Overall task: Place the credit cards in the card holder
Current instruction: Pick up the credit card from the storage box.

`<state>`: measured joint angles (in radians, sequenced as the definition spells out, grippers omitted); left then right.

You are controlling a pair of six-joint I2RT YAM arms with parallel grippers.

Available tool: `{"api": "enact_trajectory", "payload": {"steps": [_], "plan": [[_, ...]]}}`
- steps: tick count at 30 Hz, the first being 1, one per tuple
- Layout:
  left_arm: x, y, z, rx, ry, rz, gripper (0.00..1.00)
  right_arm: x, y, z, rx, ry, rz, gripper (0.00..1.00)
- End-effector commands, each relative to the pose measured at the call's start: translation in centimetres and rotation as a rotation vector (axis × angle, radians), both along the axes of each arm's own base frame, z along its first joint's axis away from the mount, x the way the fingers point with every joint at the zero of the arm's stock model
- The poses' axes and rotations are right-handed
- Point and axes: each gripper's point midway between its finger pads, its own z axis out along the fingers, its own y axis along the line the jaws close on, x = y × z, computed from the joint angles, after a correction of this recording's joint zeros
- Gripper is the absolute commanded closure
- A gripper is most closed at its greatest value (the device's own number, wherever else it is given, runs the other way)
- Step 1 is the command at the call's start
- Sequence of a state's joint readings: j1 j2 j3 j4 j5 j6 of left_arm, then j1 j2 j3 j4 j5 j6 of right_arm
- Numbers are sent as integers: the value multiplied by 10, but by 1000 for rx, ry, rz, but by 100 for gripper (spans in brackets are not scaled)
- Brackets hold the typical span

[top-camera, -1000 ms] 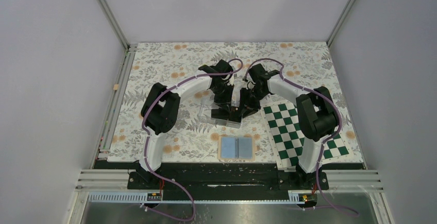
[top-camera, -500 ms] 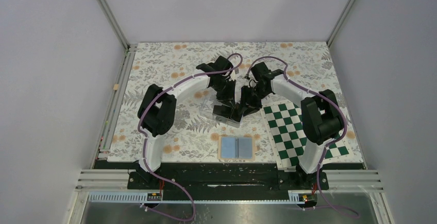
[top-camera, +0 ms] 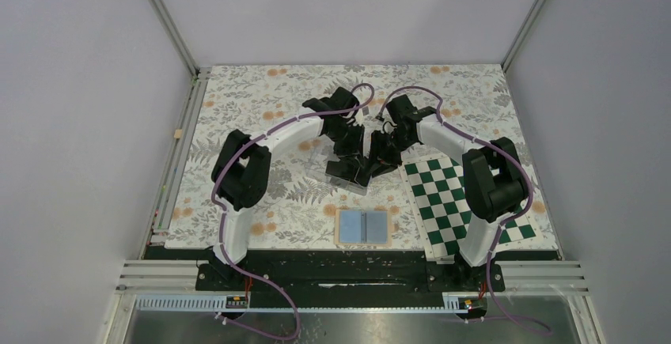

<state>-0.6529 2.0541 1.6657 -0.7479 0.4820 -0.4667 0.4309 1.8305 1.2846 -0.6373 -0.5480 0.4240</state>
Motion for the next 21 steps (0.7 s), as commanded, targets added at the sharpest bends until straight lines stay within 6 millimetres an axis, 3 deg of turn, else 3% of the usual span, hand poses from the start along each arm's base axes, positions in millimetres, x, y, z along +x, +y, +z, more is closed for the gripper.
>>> {"api": "enact_trajectory", "payload": {"steps": [1, 5, 10, 14, 17, 21], "plan": [[4, 13, -8, 88, -28, -4, 86, 3, 7, 18, 59, -40, 6, 64], [7, 22, -20, 155, -31, -8, 85, 1, 7, 17, 58, -34, 8, 64], [10, 29, -21, 198, -54, -12, 69, 2, 7, 16, 57, -34, 8, 64], [13, 32, -19, 214, -80, -8, 63, 2, 7, 15, 57, -30, 8, 64], [15, 33, -20, 220, -84, -7, 64, 1, 7, 14, 56, -26, 9, 64], [13, 29, -26, 212, -60, -17, 71, 0, 7, 13, 55, -23, 10, 64]]}}
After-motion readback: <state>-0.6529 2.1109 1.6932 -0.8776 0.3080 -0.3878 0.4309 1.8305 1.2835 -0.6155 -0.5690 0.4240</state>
